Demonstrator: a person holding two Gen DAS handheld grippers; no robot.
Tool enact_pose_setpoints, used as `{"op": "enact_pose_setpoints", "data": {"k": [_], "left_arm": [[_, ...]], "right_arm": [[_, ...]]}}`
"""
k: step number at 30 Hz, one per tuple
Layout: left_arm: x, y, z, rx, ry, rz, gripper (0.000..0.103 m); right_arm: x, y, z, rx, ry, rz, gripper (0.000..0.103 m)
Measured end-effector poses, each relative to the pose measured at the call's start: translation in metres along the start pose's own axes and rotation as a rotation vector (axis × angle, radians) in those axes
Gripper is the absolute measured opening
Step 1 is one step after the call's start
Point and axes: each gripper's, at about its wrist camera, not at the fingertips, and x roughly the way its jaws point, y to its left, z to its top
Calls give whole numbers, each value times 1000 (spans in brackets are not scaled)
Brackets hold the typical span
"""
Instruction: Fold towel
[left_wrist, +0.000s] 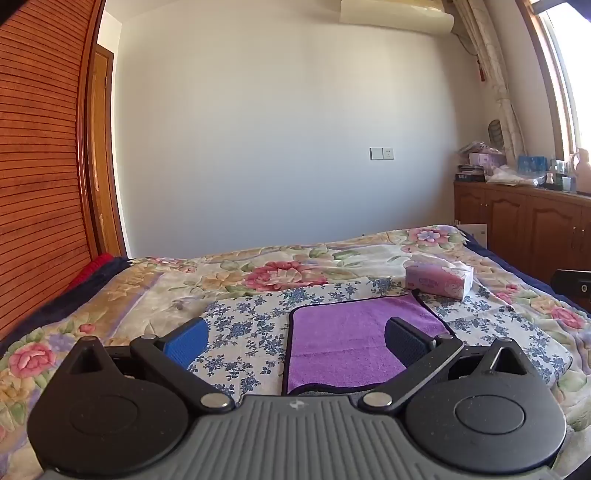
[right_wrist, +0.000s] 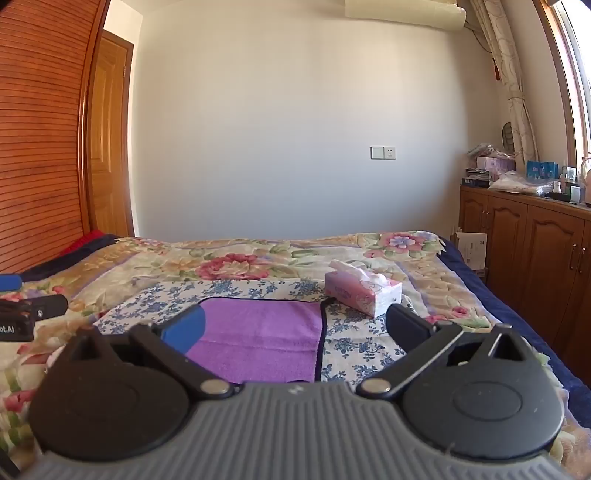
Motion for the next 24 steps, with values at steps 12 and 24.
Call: {"op": "enact_pose_setpoints", "data": {"k": [12,24], "left_arm": [[0,0,0,11,-8,7,103],[-2,3,1,17,-12,6,103]], "right_arm": [[1,0,1,-4,-1,2,103],[-1,4,0,-13,-5,2,103]]}}
